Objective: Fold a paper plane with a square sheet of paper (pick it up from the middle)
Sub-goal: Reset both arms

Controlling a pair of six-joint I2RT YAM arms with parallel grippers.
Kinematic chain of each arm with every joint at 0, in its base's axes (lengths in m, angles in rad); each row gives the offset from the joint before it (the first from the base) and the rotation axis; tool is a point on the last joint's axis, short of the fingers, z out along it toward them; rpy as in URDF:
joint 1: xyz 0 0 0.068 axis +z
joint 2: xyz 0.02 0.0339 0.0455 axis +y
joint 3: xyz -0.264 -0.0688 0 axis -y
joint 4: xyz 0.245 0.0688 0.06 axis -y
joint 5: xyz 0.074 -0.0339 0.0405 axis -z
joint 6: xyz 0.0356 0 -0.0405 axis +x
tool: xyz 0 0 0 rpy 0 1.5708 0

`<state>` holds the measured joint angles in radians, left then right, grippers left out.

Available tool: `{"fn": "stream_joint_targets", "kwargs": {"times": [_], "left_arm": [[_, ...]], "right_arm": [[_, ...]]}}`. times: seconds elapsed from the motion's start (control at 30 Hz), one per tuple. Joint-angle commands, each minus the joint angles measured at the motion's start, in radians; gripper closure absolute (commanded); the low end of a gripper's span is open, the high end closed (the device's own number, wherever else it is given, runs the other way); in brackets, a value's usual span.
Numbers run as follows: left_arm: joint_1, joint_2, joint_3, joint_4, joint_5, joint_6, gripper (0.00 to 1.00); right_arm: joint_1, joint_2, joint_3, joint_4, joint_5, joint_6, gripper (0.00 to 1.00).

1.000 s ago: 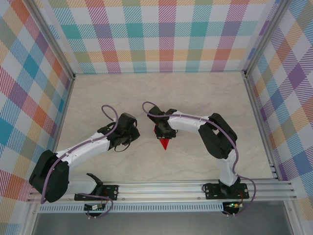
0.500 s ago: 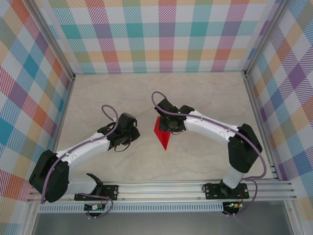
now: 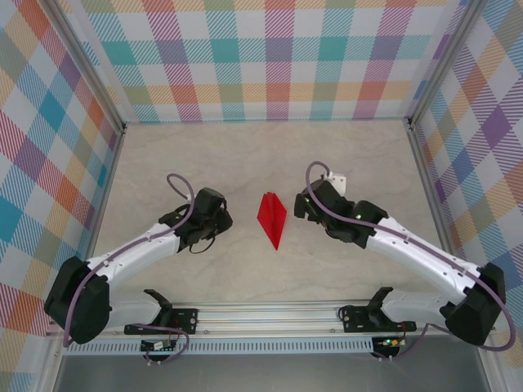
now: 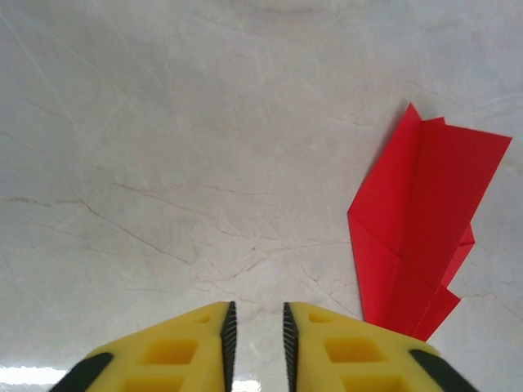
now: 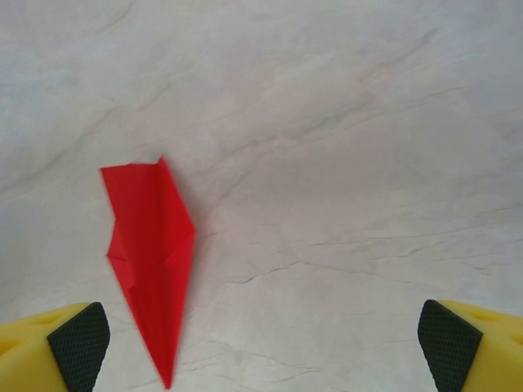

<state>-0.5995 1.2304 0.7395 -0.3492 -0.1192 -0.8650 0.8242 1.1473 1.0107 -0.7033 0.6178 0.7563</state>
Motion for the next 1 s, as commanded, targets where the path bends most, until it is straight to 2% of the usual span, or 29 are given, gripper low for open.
{"fn": "stream_joint_targets", "kwargs": {"times": [0.0,0.1,0.23,0.4,0.6,0.73,0.8,0.97], "left_arm": [[0.012,-0.055,-0.02,-0.041,-0.071,0.046,0.68],[0.012,-0.099,-0.028,-0.069,-0.131,0.085,0.61],[0.014,-0.167,-0.045,-0.088,-0.215,0.146,0.43],[0.017,-0.239,-0.07,-0.114,-0.33,0.202,0.02],[0.027,-0.249,-0.071,-0.147,-0.459,0.236,0.0],[0.03,-0.262,-0.09,-0.131,-0.551,0.269,0.0],[0.033,-0.277,-0.108,-0.093,-0.572,0.317,0.0],[0.05,-0.294,-0.144,0.002,-0.592,0.438,0.0]], "right_arm": [[-0.029,-0.068,-0.054,-0.046,0.151,0.039,0.0],[-0.09,-0.13,-0.121,-0.023,0.158,-0.021,0.0],[-0.214,-0.17,-0.204,0.023,0.167,-0.1,0.0],[-0.347,-0.144,-0.329,0.207,0.16,-0.352,0.0],[-0.477,-0.046,-0.445,0.461,0.097,-0.498,0.0],[-0.54,0.038,-0.506,0.651,0.006,-0.555,0.0],[-0.569,0.085,-0.505,0.732,-0.07,-0.6,0.0],[-0.605,0.179,-0.507,0.976,-0.154,-0.727,0.0]]}}
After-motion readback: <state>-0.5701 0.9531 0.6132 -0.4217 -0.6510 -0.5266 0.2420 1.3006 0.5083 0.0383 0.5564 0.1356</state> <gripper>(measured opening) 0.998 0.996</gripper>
